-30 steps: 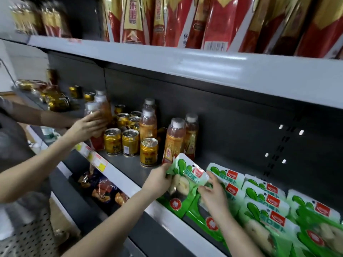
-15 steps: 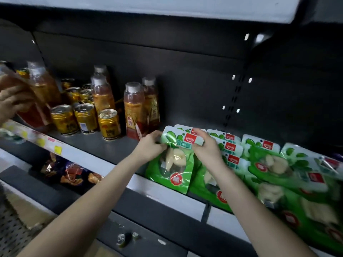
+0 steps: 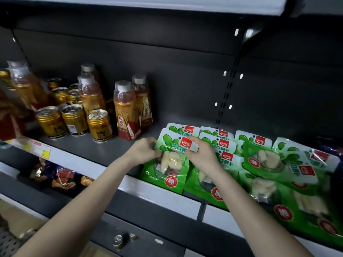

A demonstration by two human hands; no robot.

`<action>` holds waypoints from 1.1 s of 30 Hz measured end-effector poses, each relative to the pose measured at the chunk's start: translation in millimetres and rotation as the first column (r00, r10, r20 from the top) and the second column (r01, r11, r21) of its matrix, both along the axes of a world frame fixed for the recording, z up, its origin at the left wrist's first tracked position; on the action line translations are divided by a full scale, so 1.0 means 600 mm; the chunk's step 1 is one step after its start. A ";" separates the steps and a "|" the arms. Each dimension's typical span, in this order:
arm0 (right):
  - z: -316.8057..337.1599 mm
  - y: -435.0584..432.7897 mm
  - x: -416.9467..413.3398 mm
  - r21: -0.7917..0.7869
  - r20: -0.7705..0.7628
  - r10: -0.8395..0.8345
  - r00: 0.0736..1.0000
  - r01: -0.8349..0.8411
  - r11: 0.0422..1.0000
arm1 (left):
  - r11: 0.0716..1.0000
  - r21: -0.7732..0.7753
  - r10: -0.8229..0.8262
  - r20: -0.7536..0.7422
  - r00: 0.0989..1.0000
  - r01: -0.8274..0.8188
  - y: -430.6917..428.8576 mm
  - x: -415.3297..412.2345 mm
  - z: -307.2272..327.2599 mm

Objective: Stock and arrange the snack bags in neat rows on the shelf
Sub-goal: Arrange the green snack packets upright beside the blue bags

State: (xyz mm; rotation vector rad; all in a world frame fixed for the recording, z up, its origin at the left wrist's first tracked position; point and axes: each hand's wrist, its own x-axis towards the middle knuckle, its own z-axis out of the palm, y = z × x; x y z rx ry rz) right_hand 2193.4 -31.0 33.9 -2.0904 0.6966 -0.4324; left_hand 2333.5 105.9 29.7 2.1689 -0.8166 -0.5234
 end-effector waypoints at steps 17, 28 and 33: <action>-0.014 -0.013 -0.016 -0.312 -0.121 0.011 0.993 -0.048 0.949 | 0.956 0.246 -0.145 -0.071 0.987 0.159 -0.013 -0.003 0.024; -0.006 -0.010 -0.019 -0.266 -0.081 -0.006 0.997 -0.016 0.964 | 0.959 0.236 -0.145 -0.077 0.986 0.159 -0.007 -0.003 0.037; 0.004 -0.016 -0.025 0.129 -0.005 -0.014 1.000 0.015 0.992 | 0.952 0.265 -0.136 -0.088 0.987 0.154 -0.002 0.008 0.032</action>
